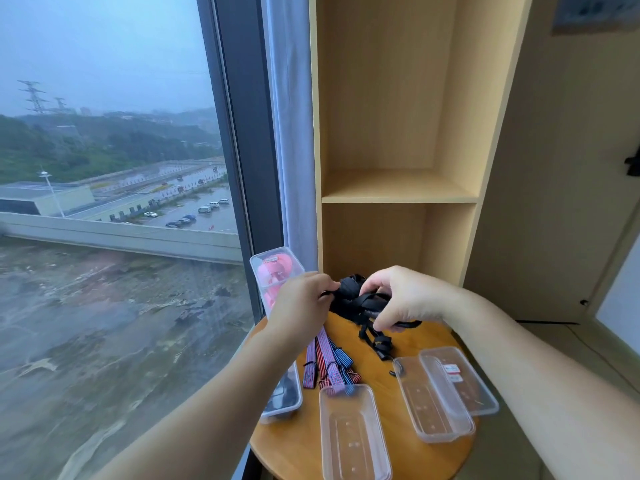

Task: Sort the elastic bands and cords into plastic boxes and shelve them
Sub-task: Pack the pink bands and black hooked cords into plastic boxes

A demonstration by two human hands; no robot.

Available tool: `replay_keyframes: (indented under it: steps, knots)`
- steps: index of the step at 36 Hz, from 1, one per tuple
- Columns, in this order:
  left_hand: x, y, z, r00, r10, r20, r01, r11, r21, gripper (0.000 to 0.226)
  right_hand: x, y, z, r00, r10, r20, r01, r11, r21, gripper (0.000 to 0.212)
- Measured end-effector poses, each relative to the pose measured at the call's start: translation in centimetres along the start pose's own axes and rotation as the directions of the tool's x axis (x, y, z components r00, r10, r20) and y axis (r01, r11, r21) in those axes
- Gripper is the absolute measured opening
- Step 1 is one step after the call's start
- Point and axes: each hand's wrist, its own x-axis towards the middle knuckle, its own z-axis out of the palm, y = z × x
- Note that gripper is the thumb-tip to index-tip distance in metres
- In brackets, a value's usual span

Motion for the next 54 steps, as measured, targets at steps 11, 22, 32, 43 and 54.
replay_keyframes:
  steps: [11, 22, 32, 43, 54]
  knots:
    - [-0.2, -0.4, -0.6, 0.991, 0.13, 0.002, -0.13, 0.991, -0.019, 0.019, -0.4, -0.6, -0.3, 0.993, -0.076, -0.095, 0.073, 0.996, -0.042, 0.06]
    - [-0.7, -0.1, -0.6, 0.999, 0.021, 0.026, -0.015, 0.972, -0.233, 0.007, 1.0, 0.2, 0.6, 0.887, -0.271, -0.373, 0.359, 0.914, 0.19, 0.012]
    - [0.5, 0.1, -0.8, 0.938, -0.334, 0.096, 0.327, 0.755, -0.569, 0.038, 2.0, 0.7, 1.1, 0.838, -0.316, -0.444, 0.414, 0.899, 0.141, 0.016]
    - [-0.6, -0.3, 0.4, 0.989, -0.127, 0.074, 0.147, 0.857, -0.493, 0.045, 2.6, 0.5, 1.4, 0.88, -0.234, -0.413, 0.322, 0.934, 0.157, 0.019]
    - [-0.1, -0.9, 0.1, 0.949, -0.105, 0.299, 0.226, 0.885, -0.406, 0.045, 2.0, 1.8, 0.3, 0.911, -0.316, -0.266, 0.288, 0.947, -0.139, 0.016]
